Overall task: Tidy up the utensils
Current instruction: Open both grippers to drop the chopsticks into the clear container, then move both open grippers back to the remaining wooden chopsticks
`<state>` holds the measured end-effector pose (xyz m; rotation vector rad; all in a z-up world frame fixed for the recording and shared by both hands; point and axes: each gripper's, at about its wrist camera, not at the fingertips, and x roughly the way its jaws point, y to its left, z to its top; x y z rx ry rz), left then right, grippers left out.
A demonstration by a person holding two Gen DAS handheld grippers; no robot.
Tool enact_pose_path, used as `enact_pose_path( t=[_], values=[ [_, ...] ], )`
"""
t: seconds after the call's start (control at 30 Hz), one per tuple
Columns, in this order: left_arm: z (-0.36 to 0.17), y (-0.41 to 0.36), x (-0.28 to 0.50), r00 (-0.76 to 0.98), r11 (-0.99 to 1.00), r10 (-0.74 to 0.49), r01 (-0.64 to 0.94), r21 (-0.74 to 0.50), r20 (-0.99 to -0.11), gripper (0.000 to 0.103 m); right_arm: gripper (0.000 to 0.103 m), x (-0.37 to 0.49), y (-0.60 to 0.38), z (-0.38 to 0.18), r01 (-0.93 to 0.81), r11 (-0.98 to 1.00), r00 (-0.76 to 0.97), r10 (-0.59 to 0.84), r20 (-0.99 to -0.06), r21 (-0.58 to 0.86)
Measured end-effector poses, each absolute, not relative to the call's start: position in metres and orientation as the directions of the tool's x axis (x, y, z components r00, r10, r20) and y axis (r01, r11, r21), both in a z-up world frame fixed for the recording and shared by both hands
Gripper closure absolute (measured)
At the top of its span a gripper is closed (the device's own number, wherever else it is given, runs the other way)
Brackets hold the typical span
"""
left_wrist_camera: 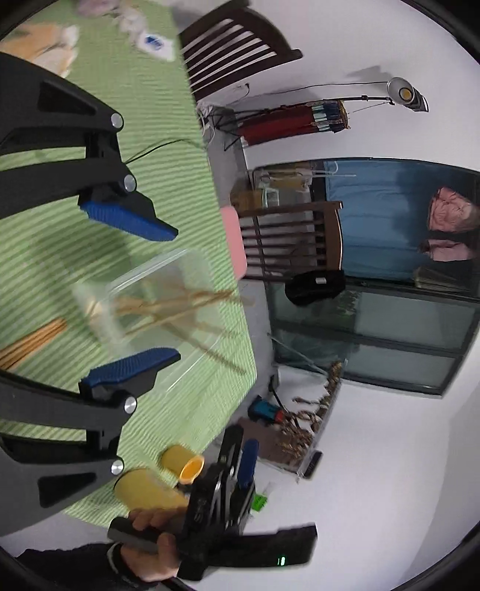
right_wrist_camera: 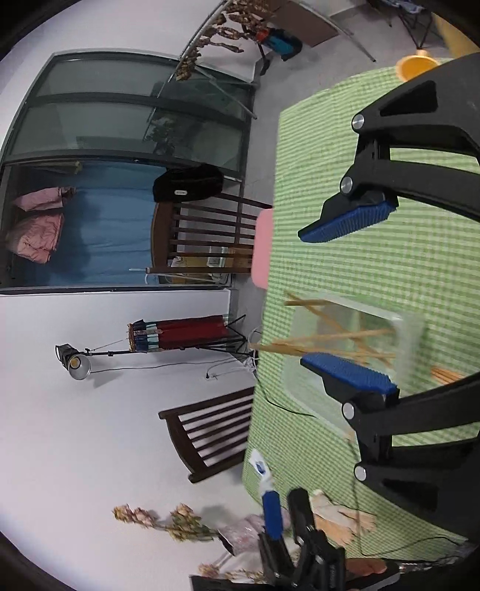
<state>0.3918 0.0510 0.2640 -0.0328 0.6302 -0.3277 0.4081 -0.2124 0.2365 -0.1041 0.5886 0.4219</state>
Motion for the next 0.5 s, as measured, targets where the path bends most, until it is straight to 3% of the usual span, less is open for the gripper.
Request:
enact_pose_path(
  t=[0.17,0.23,0.5],
  values=[
    [0.228,0.049,0.314,0.797,0.96,-0.281,0.236,-0.152,-0.535,0.034,0.031,0.343,-0.216,0.206,-0.445,0.895,0.756,0.362,-0.545,-0.022],
    [0.208,0.045,0.282,0.818,0.977,-0.21,0.167,-0.128,-0.535,0.03,0.029,0.317,-0.215,0.192,-0.45,0.891,0.77,0.359,-0.527,-0.05],
    [0.122,0.014,0.183,0.809,0.987,-0.16,0.129,-0.095,-0.566,0.029,0.023,0.233,-0.225,0.125,-0.41,0.912,0.772,0.358,-0.526,0.019]
  ],
)
